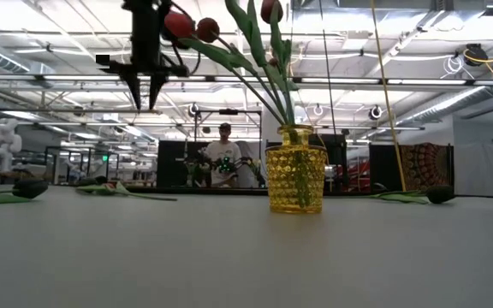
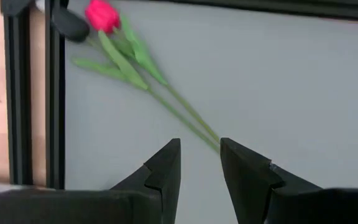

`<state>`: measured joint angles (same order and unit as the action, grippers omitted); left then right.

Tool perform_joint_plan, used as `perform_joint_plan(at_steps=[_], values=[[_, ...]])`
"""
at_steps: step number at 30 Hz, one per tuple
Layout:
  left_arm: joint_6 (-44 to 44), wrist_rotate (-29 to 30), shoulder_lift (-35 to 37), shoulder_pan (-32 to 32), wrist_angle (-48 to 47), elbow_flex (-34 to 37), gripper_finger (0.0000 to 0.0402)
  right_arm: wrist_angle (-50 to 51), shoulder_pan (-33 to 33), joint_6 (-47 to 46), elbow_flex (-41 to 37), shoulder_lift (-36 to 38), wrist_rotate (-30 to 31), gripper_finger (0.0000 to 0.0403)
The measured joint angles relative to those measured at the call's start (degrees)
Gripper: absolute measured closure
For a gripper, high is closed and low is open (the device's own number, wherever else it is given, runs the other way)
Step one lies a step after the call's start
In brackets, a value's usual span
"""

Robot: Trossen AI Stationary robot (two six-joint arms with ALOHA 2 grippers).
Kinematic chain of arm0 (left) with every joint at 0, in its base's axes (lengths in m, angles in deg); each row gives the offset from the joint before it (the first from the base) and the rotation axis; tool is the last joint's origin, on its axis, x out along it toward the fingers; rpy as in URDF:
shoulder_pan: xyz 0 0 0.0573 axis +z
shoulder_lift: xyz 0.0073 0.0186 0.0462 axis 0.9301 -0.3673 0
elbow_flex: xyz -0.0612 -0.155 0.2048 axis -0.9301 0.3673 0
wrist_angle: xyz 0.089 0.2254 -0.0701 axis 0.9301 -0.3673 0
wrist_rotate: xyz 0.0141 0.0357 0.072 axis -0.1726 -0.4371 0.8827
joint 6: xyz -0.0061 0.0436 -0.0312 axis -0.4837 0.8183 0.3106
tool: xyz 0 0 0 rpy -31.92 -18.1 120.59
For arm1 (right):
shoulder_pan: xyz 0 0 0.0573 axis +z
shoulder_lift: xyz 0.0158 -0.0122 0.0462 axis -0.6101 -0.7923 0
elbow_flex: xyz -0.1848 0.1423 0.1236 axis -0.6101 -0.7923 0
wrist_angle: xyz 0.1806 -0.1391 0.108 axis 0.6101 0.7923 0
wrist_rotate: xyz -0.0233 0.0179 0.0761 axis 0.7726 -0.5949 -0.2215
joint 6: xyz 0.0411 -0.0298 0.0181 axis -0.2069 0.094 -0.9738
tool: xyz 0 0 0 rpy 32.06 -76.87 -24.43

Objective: Sort flowers into vase by color
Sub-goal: Put the pink flower into the yellow vase

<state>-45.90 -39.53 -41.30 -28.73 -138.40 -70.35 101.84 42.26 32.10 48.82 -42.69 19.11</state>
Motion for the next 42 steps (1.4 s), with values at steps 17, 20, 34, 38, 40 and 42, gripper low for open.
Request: perform_joint_plan(at_steps=[17,20,34,38,40,42], values=[[-17.85,-0.57,-7.8,4.75,5.83,5.96,0.0281,2.48,-0.02,3.25,0.0,-0.02,-1.47,0.0232],[-13.11,-1.76,-6.93,6.35,8.13,8.62,0.0281,2.5,-0.32,3.27,0.0,0.0,-1.39,0.0232],[-6.65,-7.78,-6.03,9.24,18.48,20.94,0.0281,3.74,-4.66,5.09,0.0,-0.02,-1.18,0.0232],[-6.63,-8.07,-4.25,9.3,20.1,24.58,0.0281,4.63,-4.66,5.12,0.0,-0.02,-1.18,0.0232],[-8.09,-8.25,-3.34,9.27,22.4,25.98,0.0281,4.66,-4.66,5.2,0.0,-0.02,-1.21,0.0232],[-9.46,-8.56,-2.82,9.27,26.18,27.19,0.0281,4.65,-4.66,5.35,0.0,-0.02,-1.23,0.0232]])
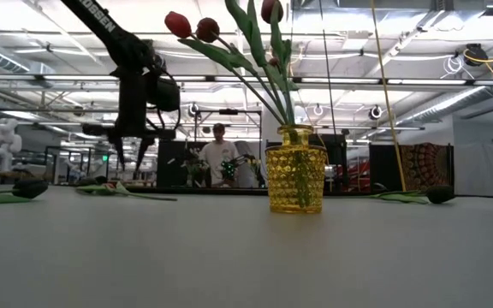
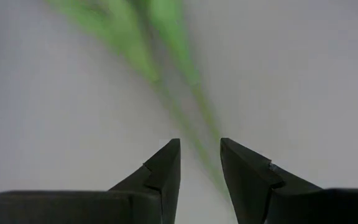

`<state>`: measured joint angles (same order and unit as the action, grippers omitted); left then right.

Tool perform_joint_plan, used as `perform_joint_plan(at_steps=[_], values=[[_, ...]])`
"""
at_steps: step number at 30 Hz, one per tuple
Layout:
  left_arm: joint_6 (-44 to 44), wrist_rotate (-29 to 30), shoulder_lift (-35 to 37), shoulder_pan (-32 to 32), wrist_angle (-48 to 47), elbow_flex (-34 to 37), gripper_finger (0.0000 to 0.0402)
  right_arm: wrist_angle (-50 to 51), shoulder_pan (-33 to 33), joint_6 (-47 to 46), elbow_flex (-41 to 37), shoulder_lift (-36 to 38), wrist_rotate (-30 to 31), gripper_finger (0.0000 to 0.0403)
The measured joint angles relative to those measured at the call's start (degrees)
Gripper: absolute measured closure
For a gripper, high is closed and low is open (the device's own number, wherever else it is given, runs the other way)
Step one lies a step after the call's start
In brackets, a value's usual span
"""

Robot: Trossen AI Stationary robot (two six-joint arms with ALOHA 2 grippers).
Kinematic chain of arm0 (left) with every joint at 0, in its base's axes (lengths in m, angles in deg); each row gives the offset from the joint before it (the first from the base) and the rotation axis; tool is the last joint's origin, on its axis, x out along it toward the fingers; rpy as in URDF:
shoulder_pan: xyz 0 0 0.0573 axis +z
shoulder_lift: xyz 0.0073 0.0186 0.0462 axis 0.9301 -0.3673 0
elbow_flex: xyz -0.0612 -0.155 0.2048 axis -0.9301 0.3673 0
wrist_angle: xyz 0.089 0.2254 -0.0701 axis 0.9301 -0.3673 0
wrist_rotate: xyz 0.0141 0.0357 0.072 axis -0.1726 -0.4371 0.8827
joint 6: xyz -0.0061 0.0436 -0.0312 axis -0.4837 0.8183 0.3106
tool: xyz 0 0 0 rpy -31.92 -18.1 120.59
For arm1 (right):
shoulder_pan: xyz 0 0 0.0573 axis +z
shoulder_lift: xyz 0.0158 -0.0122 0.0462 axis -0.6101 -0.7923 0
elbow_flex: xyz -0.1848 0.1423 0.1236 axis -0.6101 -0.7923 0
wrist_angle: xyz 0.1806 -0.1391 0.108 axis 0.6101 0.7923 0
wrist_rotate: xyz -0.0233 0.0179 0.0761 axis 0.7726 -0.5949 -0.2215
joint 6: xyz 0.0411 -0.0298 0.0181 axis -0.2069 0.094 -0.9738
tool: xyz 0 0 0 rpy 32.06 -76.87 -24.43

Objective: Sort flowers into vase by color
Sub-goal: Put the pink flower into the yellow vase

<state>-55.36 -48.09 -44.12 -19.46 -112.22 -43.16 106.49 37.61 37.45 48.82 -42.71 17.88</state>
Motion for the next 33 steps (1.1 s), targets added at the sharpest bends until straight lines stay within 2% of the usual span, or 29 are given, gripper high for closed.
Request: perform_joint_plan(at_steps=[2,8,33], values=[[-1.14,-0.07,0.37,0.02,4.36,1.13,0.0281,0.0,0.0,-0.02,0.0,0.0,-0.02,0.0232],[-3.2,-0.42,0.34,0.06,8.37,4.9,0.0281,0.02,0.02,-1.82,0.0,0.0,-0.11,0.0232],[-3.16,3.15,-0.06,4.5,13.04,6.45,0.0281,0.13,0.09,-3.89,0.0,0.0,-0.26,0.0232]])
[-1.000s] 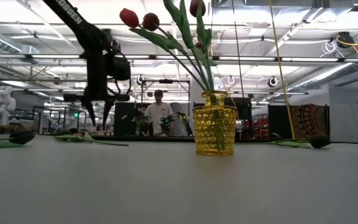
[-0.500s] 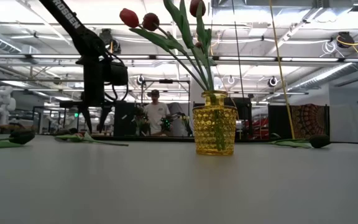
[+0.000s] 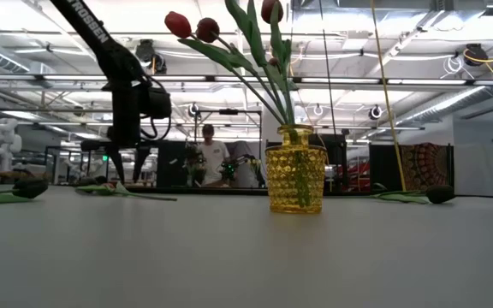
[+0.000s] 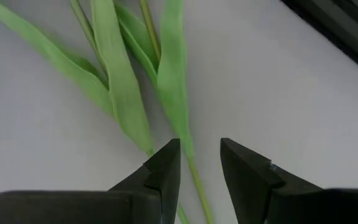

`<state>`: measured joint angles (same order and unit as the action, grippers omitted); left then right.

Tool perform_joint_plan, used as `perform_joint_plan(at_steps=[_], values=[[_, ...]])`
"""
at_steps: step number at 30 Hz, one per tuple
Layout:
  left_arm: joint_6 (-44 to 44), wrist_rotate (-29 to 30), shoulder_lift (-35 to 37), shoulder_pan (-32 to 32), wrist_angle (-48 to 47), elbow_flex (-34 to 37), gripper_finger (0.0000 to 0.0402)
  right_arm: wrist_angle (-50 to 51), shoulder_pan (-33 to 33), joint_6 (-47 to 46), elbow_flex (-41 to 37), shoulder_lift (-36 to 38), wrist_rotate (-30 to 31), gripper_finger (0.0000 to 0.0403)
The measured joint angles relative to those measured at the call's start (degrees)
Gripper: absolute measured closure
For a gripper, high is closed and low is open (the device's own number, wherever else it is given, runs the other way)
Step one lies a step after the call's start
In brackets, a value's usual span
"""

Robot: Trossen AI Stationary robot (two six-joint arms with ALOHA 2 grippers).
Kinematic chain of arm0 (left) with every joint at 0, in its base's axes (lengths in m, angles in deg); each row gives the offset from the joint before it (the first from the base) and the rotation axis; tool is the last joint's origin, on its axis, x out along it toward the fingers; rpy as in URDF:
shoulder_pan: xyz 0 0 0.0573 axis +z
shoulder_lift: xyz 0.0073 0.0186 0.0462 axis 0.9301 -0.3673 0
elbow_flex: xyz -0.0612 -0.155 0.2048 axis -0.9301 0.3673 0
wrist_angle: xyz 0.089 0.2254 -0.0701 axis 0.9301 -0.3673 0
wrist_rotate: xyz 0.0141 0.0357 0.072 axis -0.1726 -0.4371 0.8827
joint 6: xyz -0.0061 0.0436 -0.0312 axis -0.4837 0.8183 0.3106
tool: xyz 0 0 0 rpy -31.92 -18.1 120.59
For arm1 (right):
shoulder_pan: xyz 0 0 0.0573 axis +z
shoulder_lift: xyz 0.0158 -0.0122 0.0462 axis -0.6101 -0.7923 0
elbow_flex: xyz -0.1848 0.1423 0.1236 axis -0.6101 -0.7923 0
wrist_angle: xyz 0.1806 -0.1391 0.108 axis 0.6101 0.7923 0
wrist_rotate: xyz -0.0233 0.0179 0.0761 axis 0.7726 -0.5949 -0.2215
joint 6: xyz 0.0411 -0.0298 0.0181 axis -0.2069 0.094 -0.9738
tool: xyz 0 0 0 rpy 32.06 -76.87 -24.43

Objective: Sort flowers into vase by color
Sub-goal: Put the pink flower into the yellow vase

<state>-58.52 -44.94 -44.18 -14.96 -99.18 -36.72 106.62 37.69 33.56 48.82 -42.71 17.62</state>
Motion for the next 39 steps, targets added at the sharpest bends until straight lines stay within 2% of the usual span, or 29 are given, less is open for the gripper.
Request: perform_joint_plan(at_steps=[24,39], values=[[0.04,-0.16,-3.37,1.71,0.08,-0.04,0.0281,0.0,0.0,-0.63,0.07,0.0,0.34,0.0232],[0.56,2.58,-3.44,1.66,0.53,-0.04,0.0281,-0.02,-0.02,-0.62,0.09,0.0,0.33,0.0232]])
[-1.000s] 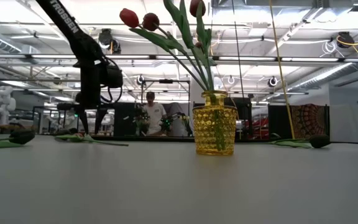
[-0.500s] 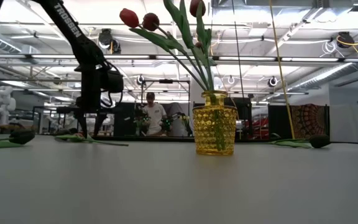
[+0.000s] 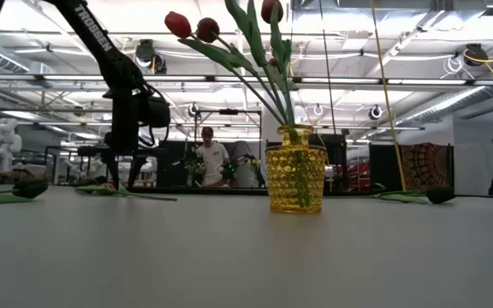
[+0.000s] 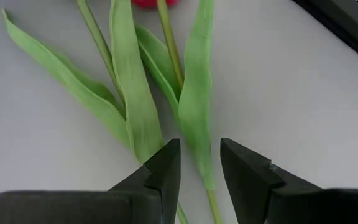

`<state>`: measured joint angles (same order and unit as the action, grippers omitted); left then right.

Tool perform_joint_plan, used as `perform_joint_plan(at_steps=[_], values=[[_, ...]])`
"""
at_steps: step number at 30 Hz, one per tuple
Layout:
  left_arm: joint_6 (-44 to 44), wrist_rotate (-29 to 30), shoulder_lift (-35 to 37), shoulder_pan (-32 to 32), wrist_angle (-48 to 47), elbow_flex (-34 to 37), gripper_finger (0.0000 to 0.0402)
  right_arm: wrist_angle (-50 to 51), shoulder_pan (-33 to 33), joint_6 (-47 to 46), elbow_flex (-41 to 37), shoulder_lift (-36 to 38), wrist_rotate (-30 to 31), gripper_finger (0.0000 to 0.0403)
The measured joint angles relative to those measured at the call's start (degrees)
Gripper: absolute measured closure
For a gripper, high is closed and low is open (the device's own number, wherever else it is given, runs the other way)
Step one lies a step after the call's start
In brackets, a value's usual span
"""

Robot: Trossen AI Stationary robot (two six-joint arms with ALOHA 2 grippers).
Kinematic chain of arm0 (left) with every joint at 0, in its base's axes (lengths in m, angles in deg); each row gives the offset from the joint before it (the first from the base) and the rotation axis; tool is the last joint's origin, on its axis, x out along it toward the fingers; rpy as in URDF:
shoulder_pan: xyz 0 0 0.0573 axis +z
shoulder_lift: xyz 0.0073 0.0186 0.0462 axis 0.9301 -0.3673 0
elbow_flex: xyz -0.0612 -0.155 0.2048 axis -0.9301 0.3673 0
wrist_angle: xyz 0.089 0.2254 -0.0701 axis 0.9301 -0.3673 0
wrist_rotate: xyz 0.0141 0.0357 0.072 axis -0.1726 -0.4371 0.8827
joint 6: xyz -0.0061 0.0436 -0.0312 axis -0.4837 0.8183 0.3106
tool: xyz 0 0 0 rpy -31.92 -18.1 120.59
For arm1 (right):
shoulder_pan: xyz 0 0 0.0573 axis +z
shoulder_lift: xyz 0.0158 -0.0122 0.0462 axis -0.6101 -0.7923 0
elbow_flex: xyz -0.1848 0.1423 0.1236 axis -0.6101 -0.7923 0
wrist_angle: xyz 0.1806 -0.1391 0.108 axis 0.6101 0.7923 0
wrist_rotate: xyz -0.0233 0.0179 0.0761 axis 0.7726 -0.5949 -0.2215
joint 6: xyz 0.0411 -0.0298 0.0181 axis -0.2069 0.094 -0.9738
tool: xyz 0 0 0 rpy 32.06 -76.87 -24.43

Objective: Sort flowers into vase by color
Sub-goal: Put the pink flower into the yellow vase

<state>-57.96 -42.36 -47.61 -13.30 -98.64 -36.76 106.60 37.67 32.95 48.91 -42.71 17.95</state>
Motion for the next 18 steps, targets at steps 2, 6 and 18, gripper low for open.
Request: perform_joint_plan(at_steps=[2,6,18], values=[[-0.01,-0.03,-0.71,0.0,0.32,-0.02,0.0281,0.0,0.0,-0.02,0.0,0.0,0.0,0.0232],[0.01,-1.94,-2.42,0.0,0.57,-0.02,0.0281,-0.02,0.01,-0.06,0.0,0.0,0.0,0.0232],[1.5,-2.6,-2.77,-0.11,1.02,-0.13,0.0281,-0.02,0.0,-0.89,0.0,0.0,-0.04,0.0232]])
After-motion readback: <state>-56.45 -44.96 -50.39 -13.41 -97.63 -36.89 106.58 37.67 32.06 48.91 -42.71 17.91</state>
